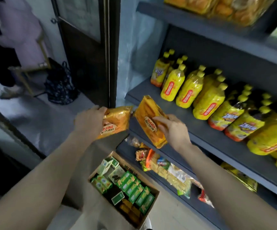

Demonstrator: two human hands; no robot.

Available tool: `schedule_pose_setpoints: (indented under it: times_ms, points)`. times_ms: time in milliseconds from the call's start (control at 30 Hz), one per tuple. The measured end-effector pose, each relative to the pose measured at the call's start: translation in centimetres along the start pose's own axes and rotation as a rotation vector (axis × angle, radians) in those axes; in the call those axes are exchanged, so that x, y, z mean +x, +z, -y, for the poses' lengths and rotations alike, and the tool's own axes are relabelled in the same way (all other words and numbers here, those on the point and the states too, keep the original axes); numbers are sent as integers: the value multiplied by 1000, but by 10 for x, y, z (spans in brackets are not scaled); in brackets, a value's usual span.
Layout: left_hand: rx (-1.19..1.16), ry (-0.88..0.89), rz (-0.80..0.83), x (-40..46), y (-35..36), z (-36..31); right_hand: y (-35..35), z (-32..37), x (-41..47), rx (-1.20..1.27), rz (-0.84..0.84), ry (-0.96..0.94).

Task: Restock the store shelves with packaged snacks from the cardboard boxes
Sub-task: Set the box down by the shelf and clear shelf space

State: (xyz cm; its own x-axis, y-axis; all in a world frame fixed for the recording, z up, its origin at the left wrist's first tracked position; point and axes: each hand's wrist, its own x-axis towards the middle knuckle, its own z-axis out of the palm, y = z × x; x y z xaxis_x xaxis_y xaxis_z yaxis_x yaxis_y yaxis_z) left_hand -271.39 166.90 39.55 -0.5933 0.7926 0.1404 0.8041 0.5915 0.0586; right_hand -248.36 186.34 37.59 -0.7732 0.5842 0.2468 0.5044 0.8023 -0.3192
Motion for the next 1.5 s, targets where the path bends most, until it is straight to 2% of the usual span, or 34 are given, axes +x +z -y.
schedule_pose_setpoints:
  times_ms: [300,467,600,733,800,933,1033,1200,1267,1367,1433,1500]
  points:
    - [92,154,-251,68,-139,-26,-163,10,58,-24,-202,-124]
    - [13,202,-339,102,-216,-43,-267,6,92,171,-267,-167]
    - [-21,187,-343,127,-272,-69,-349,-15,123,360,-362,-165]
    - [-59,207,-342,153,-304,-96,-419,-54,150,327,-452,-99]
    - [-50,223,-356,166,-311,-109,-440,-77,163,211,-437,-50]
    - [-48,234,-378,192,-318,-126,-449,-122,200,-5,-293,100]
    - [-110,232,-364,211,-320,-130,-434,-149,241,3,-179,142]
    - [-305,237,-313,236,-319,-129,-412,-190,315,132,-106,85]
    - [-347,246,-306,244,-320,-131,-405,-206,334,45,-57,85]
    - [-351,264,-262,254,-321,-140,-395,-221,349,-178,-126,89]
    - [-311,282,-239,262,-324,-152,-392,-219,350,-213,-218,36]
    - [-235,315,-226,271,-328,-168,-394,-204,346,-172,-314,-105]
